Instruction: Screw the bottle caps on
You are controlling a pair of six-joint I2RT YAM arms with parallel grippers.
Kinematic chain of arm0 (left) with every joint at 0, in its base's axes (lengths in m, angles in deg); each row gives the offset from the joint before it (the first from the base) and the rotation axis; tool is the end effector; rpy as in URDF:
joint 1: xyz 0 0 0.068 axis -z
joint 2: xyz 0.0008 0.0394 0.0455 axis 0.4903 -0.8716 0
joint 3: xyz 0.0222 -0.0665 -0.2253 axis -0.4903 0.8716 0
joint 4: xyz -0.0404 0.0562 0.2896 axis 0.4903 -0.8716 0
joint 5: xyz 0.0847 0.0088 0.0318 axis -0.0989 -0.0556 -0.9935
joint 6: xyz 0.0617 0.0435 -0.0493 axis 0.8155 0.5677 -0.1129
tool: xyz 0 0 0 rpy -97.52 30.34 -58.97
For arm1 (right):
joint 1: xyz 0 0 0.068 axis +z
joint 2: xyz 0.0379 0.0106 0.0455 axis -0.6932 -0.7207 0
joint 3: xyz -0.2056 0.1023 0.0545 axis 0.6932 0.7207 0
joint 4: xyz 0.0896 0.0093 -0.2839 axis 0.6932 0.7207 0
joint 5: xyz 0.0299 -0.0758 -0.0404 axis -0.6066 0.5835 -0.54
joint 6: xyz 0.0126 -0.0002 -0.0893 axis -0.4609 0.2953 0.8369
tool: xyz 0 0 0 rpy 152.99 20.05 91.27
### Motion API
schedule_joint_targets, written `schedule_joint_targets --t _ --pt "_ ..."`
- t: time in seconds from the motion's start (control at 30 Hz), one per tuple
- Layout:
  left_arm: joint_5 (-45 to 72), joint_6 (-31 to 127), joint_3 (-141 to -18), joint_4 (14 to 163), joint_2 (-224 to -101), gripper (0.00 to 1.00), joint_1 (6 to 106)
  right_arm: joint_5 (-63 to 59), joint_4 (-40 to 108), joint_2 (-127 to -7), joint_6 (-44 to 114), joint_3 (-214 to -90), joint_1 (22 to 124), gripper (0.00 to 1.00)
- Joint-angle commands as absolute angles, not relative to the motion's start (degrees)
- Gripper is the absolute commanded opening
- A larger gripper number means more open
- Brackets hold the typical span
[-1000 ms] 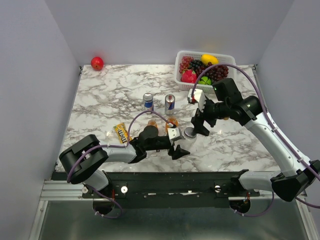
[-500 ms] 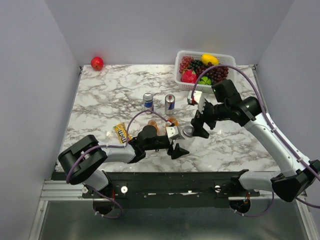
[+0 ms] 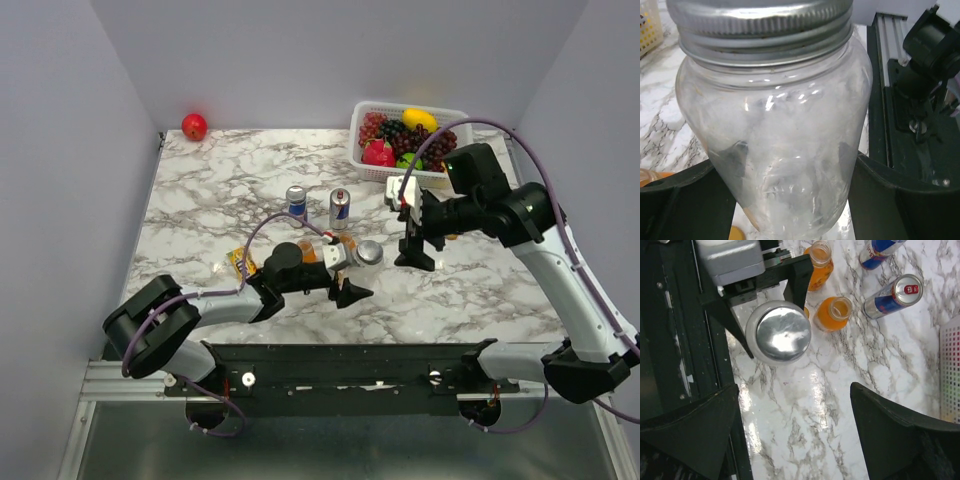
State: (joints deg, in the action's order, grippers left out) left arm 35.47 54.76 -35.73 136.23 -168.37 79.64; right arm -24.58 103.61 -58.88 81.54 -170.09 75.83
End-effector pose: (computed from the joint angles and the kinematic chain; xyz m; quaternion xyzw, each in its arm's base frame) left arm 0.1923 -0.2945 0.1390 0.4326 0.5787 -0.4763 0.5010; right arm 0.2241 0.1882 0.3769 -0.6041 0.6804 0.2253 0.3482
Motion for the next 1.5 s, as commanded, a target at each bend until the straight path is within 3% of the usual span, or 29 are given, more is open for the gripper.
schedule_joint_targets --t 0.0,0.07,0.27,0.5,1.47 --pt "44.1 65.9 -36.1 125.7 -165.5 0.0 77.5 -28.9 103.1 -56.8 94.4 -168.1 76.4 1.0" --pt "44.8 70.8 -37.4 116.6 -163.1 0.0 77.3 -32.7 104.9 -59.6 100.4 -170.0 76.6 0.99" --pt "46.9 80.4 -40.6 102.3 -159.4 0.0 76.2 -34.3 120.4 -69.2 115.1 -180.6 80.4 0.84" --pt "47.0 81.0 -40.6 97.5 -157.2 0.0 75.3 -33.6 120.3 -64.8 125.4 -170.5 87.8 0.88" --pt "47.3 81.9 -40.2 97.0 -155.1 0.0 75.3 -30.1 107.1 -65.9 115.9 -163.9 90.9 0.83"
